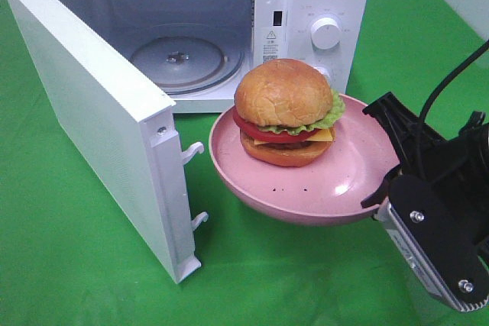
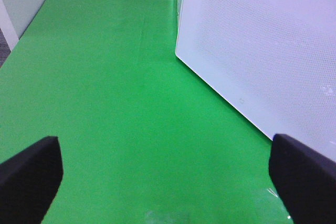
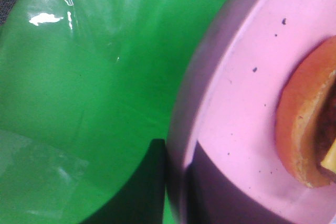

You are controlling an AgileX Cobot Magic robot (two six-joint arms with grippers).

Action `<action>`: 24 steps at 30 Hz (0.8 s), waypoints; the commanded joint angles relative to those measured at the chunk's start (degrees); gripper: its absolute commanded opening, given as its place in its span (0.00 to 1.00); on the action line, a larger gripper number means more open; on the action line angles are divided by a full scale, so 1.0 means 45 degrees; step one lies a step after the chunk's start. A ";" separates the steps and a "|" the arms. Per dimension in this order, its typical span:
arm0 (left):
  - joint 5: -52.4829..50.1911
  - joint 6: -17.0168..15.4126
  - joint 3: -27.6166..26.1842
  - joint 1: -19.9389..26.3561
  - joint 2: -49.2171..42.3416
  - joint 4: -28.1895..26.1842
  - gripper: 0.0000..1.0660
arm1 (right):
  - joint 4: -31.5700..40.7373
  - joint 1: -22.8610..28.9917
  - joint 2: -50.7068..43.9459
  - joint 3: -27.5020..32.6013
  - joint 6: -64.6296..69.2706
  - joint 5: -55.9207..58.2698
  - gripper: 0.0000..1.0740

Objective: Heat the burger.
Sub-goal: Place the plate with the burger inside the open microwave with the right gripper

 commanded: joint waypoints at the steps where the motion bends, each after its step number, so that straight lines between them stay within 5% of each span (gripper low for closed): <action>1: -0.0013 0.0000 -0.0025 0.0000 -0.0229 -0.0038 0.95 | 0.0089 -0.0025 0.0344 -0.0522 0.0089 -0.0369 0.00; 24: -0.0013 0.0000 -0.0025 0.0000 -0.0229 -0.0038 0.95 | -0.0013 -0.0025 0.3425 -0.3298 0.1184 -0.0051 0.00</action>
